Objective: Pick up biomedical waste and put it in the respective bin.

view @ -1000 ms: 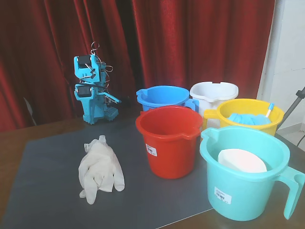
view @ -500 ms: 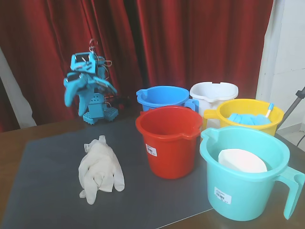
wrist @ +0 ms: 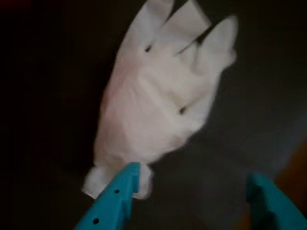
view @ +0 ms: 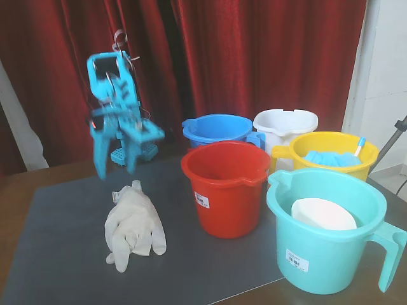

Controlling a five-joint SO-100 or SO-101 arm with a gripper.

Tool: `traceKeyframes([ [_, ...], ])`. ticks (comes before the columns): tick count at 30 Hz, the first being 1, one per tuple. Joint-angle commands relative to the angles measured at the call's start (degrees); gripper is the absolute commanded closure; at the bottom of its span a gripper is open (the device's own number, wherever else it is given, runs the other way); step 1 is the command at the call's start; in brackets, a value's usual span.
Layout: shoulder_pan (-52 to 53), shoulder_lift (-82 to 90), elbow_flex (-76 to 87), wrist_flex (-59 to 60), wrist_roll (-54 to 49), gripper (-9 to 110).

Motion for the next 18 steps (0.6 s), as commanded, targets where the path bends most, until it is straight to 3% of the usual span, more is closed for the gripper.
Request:
traceKeyframes([
  [1,-2.4,0.2,-3.9,0.1,7.5,70],
  [6,-6.1,0.8,-4.7,-0.4,16.1,45],
  [8,-6.6,0.4,-5.0,-0.4,17.9,40],
  [18,-5.6,-0.4,-3.6,-4.0,17.6,38],
])
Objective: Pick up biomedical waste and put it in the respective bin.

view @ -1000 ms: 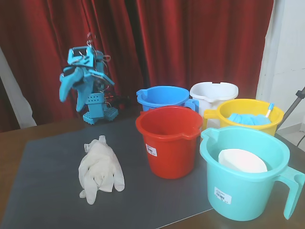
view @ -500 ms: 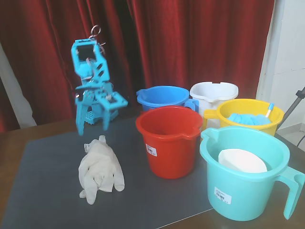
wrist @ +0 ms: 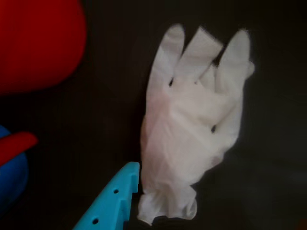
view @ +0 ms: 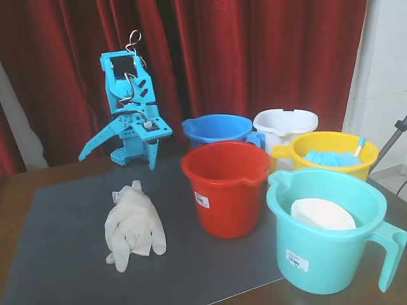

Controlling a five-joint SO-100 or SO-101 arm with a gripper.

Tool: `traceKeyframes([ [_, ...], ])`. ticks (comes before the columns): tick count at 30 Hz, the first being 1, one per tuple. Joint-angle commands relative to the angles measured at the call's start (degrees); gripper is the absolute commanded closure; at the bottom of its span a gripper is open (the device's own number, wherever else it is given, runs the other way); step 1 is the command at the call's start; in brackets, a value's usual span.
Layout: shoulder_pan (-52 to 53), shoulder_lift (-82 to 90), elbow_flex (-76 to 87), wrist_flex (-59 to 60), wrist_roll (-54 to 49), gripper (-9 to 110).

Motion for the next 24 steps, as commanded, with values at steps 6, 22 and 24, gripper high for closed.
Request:
traceKeyframes([
  [6,3.7,-4.1,4.6,-12.0,-5.3,38],
  [22,8.1,-29.2,-13.2,-6.3,-23.5,38],
  [24,8.1,-29.4,-15.6,0.3,-25.1,38],
])
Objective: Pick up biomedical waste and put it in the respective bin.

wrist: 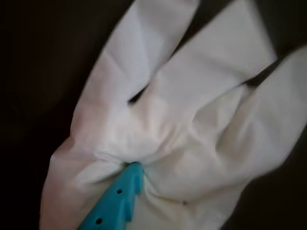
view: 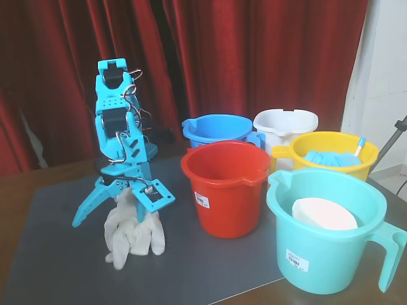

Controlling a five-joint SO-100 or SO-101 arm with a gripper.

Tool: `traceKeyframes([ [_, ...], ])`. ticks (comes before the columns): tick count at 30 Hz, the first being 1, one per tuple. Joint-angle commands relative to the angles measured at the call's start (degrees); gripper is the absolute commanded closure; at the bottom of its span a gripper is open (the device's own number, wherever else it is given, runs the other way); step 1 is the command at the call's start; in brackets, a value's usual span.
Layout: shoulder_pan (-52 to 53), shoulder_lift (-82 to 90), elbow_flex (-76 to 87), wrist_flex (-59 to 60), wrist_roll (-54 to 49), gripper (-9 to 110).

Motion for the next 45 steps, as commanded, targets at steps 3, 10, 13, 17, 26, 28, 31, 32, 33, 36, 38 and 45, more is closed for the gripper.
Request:
traceKeyframes([
  [3,0.4,0.7,-7.3,16.5,-3.4,43],
  [10,0.4,0.9,-12.3,26.5,-6.0,55],
  [13,0.4,0.9,-14.1,26.6,-6.5,55],
  [17,0.4,0.9,-16.3,30.6,-6.5,55],
  [26,-0.4,0.9,-12.7,33.0,-6.1,56],
  [28,-0.5,0.9,-8.7,29.1,-6.1,56],
  [31,-0.5,0.9,-3.3,23.2,-6.1,56],
  [32,-0.5,0.9,-1.6,21.0,-6.1,56],
  [33,-0.5,0.9,0.2,18.7,-6.1,56],
  [36,-0.5,0.9,4.9,11.8,-6.1,56],
  [38,-0.5,0.9,8.4,6.4,-6.1,56],
  [45,-0.1,3.3,13.8,-0.5,-6.7,70],
])
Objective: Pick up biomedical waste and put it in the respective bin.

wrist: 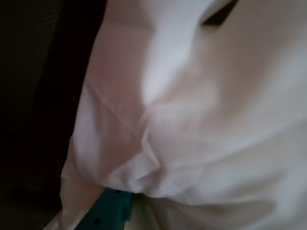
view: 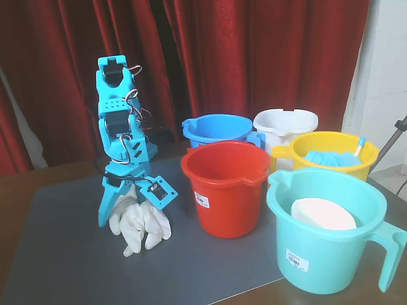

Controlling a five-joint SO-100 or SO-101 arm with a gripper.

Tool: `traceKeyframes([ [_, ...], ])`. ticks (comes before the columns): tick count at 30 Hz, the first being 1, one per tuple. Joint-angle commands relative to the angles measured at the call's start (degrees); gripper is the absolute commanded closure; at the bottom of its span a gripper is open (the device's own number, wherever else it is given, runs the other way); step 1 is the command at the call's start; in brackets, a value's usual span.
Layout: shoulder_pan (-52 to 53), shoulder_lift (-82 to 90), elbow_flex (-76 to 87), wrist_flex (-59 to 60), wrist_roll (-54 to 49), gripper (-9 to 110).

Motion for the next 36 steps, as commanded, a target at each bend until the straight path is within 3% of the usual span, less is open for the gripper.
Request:
traceKeyframes([
  [1,0.2,3.0,2.1,-6.0,-0.8,77],
  [6,0.6,6.2,7.9,-15.3,-6.2,103],
  [13,2.5,7.0,16.9,-26.5,4.8,102],
  [19,2.5,6.9,17.7,-37.1,-10.9,102],
  [20,2.5,6.9,17.7,-36.7,-9.4,102],
  [24,2.5,7.2,14.9,-29.7,21.4,102],
  [29,2.5,7.2,9.2,-19.9,25.0,102],
  [36,2.5,9.1,-12.9,7.9,30.1,102],
])
